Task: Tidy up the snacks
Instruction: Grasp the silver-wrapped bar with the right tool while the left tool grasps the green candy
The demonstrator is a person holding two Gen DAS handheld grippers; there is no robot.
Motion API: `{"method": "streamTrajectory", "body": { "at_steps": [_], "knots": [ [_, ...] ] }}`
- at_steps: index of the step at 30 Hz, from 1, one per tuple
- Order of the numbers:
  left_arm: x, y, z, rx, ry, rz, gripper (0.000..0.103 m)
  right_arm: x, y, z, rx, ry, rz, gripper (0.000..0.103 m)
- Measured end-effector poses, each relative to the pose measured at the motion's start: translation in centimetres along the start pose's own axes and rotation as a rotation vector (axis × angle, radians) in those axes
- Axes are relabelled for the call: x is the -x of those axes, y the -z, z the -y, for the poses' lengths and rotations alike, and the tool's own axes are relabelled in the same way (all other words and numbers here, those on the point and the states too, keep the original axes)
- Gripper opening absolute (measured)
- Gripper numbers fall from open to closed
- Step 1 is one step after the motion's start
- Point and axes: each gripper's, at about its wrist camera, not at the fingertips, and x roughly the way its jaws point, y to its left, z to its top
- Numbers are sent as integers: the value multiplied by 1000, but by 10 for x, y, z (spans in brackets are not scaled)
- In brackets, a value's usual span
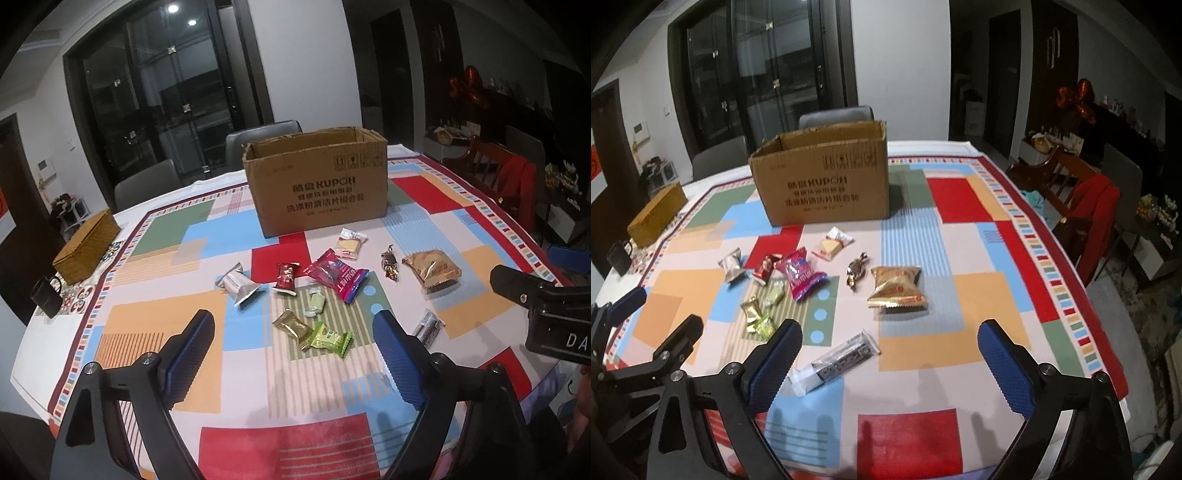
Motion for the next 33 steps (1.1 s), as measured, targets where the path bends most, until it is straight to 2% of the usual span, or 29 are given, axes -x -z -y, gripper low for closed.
{"method": "streamTrajectory", "body": {
  "at_steps": [8, 13, 16, 19, 26, 33],
  "knots": [
    [-30, 6, 3, -55, 46, -40, 82, -33, 7, -5, -26, -53, -114, 79],
    [-47, 11, 6, -95, 72, -64, 79, -50, 10, -13, -33, -82, -174, 77],
    [-57, 14, 8, -121, 106, -89, 72, -63, 10, -16, -52, -104, -218, 75],
    [-67, 16, 10, -151, 135, -110, 70, -75, 12, -16, -80, -121, -272, 74],
    [-87, 14, 14, -205, 182, -132, 69, -98, 16, -16, -148, -137, -382, 67],
    [-103, 17, 17, -233, 227, -170, 62, -118, 19, -20, -206, -148, -467, 59]
  ]
}}
